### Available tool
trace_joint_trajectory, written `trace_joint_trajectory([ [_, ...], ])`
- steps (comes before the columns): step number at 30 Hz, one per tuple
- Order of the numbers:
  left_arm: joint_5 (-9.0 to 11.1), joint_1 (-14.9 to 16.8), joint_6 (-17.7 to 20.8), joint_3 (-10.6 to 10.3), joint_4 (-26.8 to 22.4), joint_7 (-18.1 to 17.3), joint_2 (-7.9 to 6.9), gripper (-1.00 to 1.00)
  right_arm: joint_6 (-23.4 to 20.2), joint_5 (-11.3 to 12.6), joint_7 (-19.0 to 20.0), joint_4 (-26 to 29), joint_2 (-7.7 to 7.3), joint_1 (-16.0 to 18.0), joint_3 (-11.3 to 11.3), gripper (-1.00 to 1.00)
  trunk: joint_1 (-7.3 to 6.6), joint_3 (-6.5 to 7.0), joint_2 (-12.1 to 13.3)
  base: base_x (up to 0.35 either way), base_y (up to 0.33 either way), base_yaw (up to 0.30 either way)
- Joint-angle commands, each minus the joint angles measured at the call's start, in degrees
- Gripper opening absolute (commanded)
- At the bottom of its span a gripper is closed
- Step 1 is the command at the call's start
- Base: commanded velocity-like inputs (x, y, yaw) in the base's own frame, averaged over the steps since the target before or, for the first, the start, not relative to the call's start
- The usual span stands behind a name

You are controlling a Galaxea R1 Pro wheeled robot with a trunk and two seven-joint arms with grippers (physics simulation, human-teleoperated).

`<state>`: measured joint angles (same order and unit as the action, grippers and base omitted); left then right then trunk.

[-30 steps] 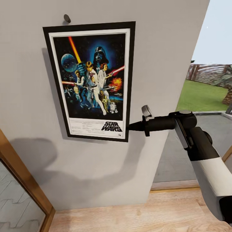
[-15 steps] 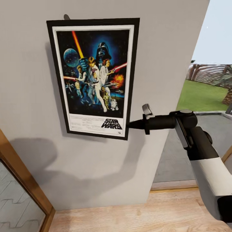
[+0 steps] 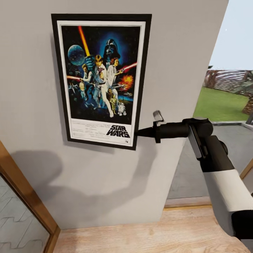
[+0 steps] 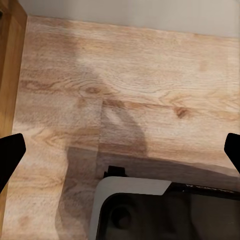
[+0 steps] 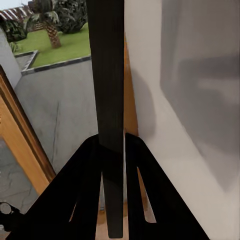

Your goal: Pick up the poster from the kitchen countertop and hang it on one of the wall nails in the kitchen.

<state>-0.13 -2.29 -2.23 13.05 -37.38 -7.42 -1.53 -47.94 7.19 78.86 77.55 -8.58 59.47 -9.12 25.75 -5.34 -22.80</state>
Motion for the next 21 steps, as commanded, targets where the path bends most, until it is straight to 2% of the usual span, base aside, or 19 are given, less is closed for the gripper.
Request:
trace_joint_trajectory([
  [1, 0.0, 0.0, -0.1, 0.2, -0.1, -0.4, 0.03, 1.00, -0.6, 0.4, -0.3, 0.0, 0.15, 0.2, -0.1, -1.00, 0.04, -0.11, -0.1, 0.000, 0.000, 0.000],
  [11, 0.0, 0.0, -0.1, 0.2, -0.1, -0.4, 0.03, 1.00, -4.7, 0.3, -2.6, 0.5, 1.80, 1.6, -0.1, -1.00, 0.04, -0.11, -0.1, 0.000, 0.000, 0.000],
  [21, 0.0, 0.0, -0.1, 0.2, -0.1, -0.4, 0.03, 1.00, -5.2, 0.1, -3.2, 0.5, 3.29, 3.2, -0.2, -1.00, 0.04, -0.11, -0.1, 0.000, 0.000, 0.000],
])
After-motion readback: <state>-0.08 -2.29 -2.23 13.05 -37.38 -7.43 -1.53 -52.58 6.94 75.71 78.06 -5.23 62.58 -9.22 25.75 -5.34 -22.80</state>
